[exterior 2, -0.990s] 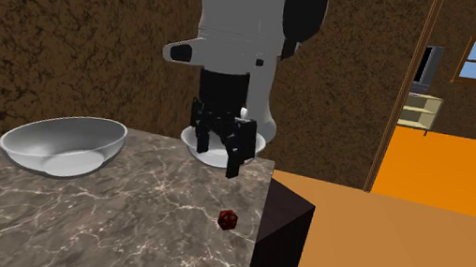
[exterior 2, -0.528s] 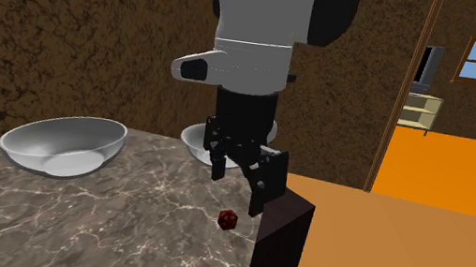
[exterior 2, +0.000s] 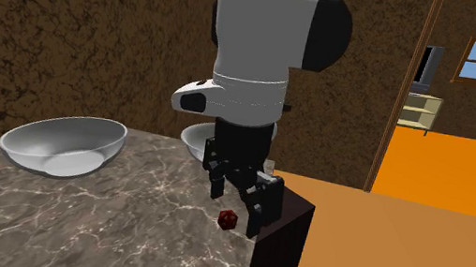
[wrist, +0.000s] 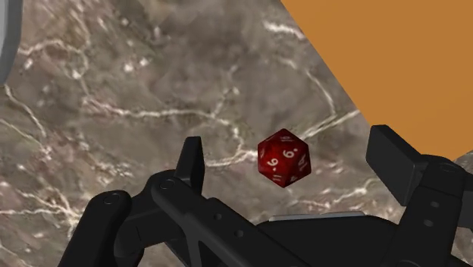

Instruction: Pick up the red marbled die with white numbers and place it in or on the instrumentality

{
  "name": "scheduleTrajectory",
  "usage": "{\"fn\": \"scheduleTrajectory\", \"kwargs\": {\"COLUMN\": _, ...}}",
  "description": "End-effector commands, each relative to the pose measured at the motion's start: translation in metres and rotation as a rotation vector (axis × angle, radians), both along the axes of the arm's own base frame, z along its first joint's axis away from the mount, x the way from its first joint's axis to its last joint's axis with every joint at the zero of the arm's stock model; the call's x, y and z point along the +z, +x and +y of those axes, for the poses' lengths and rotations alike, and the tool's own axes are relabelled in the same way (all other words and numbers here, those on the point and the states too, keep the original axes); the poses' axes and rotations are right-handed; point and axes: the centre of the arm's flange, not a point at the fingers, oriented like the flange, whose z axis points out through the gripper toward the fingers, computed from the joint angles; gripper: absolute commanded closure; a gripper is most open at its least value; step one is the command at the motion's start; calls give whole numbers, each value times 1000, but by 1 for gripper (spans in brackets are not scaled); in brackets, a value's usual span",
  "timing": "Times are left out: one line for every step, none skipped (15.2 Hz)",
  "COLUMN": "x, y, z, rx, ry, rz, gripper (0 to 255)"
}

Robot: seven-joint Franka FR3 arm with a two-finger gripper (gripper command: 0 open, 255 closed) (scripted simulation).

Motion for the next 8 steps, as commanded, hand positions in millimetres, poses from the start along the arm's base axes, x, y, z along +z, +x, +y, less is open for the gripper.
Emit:
{"fn": "scheduleTrajectory", "kwargs": {"x": -2, "y": 0, "z": 0, "rx": 0, "ry": 0, "rz": 0, "gripper": 0}}
{"fn": "scheduleTrajectory", "kwargs": {"x": -2, "y": 0, "z": 0, "rx": 0, "ry": 0, "rz": 0, "gripper": 0}}
{"fn": "scheduleTrajectory", "kwargs": {"x": -2, "y": 0, "z": 0, "rx": 0, "ry": 0, "rz": 0, "gripper": 0}}
{"fn": "scheduleTrajectory", "kwargs": {"x": -2, "y": 0, "z": 0, "rx": 0, "ry": 0, "rz": 0, "gripper": 0}}
{"fn": "scheduleTrajectory", "kwargs": {"x": -2, "y": 0, "z": 0, "rx": 0, "ry": 0, "rz": 0, "gripper": 0}}
{"fn": "scheduleTrajectory", "kwargs": {"x": -2, "y": 0, "z": 0, "rx": 0, "ry": 0, "rz": 0, "gripper": 0}}
{"fn": "scheduleTrajectory", "kwargs": {"x": -2, "y": 0, "z": 0, "rx": 0, "ry": 0, "rz": 0, "gripper": 255}}
{"fn": "scheduleTrajectory", "kwargs": {"x": -2, "y": 0, "z": 0, "rx": 0, "ry": 0, "rz": 0, "gripper": 255}}
